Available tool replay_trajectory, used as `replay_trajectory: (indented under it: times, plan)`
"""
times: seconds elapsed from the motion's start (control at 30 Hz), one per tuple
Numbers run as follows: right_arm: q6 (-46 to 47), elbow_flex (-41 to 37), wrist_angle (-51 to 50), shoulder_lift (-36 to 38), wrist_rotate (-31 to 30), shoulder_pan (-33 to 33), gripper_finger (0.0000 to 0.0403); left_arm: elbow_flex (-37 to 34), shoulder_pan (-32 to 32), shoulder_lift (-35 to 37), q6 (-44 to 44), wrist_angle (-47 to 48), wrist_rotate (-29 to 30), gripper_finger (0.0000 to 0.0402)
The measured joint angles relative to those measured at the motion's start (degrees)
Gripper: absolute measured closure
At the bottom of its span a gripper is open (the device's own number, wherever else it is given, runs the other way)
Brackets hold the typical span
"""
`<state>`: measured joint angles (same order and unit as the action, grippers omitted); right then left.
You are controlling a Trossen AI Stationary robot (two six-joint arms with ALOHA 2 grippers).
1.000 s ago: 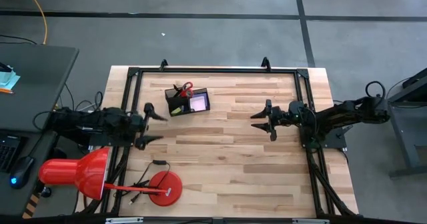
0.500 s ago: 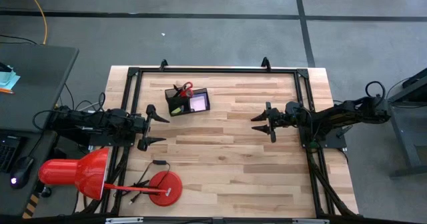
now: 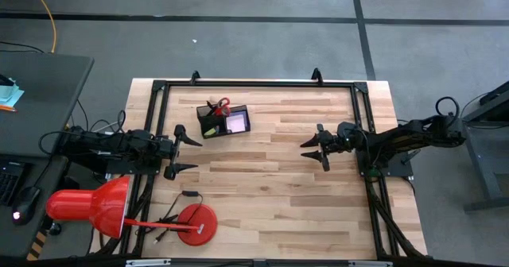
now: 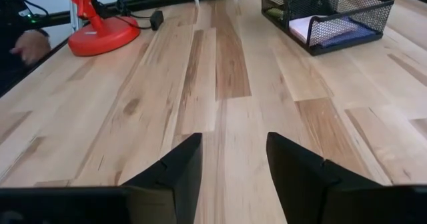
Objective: Pick and place office supplies into organizer
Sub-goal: Return to Home Position
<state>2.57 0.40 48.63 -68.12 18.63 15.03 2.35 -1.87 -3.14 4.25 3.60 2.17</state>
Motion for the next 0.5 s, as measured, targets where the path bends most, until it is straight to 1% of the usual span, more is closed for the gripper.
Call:
replay_trajectory:
  times: [0.23,0.5]
  plan:
    - [0.0,0.0,0.0,0.0,0.0,0.0,0.0247,0.0,0.0,0.0,0.0,0.0,0.0,0.0066]
    - [0.0,0.0,0.0,0.0,0.0,0.0,0.0238,0.0,0.0,0.0,-0.1,0.0,0.0,0.0062]
